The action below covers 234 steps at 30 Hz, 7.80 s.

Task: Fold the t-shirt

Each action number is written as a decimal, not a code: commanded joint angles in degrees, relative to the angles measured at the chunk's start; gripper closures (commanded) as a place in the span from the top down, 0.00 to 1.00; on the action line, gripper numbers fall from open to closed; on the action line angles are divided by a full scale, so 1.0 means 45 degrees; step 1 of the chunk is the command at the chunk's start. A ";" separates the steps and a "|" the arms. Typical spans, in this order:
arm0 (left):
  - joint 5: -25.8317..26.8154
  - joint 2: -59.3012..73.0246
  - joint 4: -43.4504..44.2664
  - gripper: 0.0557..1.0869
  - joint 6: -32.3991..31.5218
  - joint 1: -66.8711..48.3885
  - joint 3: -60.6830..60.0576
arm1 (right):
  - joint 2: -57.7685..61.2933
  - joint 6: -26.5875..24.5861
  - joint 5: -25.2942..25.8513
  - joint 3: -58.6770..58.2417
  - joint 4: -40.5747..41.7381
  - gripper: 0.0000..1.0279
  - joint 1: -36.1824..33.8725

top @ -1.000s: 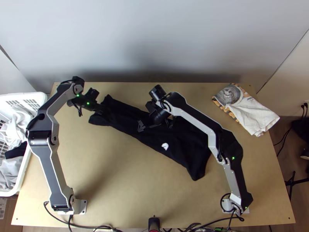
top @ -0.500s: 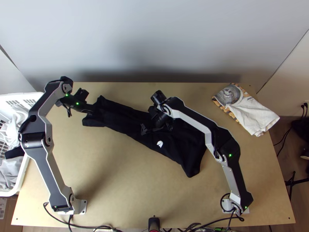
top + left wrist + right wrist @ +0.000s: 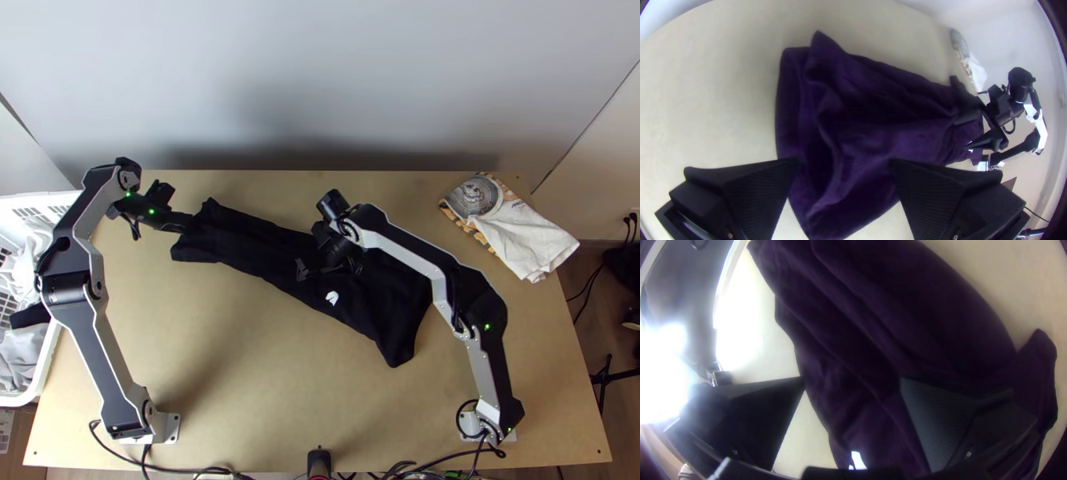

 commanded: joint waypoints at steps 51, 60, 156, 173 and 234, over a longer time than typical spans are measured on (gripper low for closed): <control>0.4006 -0.1470 -0.0940 0.03 -0.1225 -0.1195 0.2052 | -0.1133 0.0153 0.0025 -0.1311 0.0683 0.96 0.0005; 0.4006 -0.2681 -0.0725 0.03 -0.2182 -0.2718 0.2287 | -0.2598 0.0212 0.0025 -0.1370 0.0683 0.96 -0.0972; 0.1702 -0.0571 0.2986 0.95 -0.4740 -1.1429 0.4435 | -1.2324 0.1775 0.0729 -0.7971 0.0800 0.96 -0.5835; -0.2107 -0.0962 0.3748 0.95 -0.1557 -0.9339 -0.0916 | -0.8106 0.5212 -0.3529 -0.7659 -0.0079 0.96 -0.2886; -0.2400 -0.2212 0.4275 0.95 -0.2338 -0.9183 -0.1717 | -0.5918 -0.5823 -0.4936 -0.8987 -0.3536 0.95 -1.0757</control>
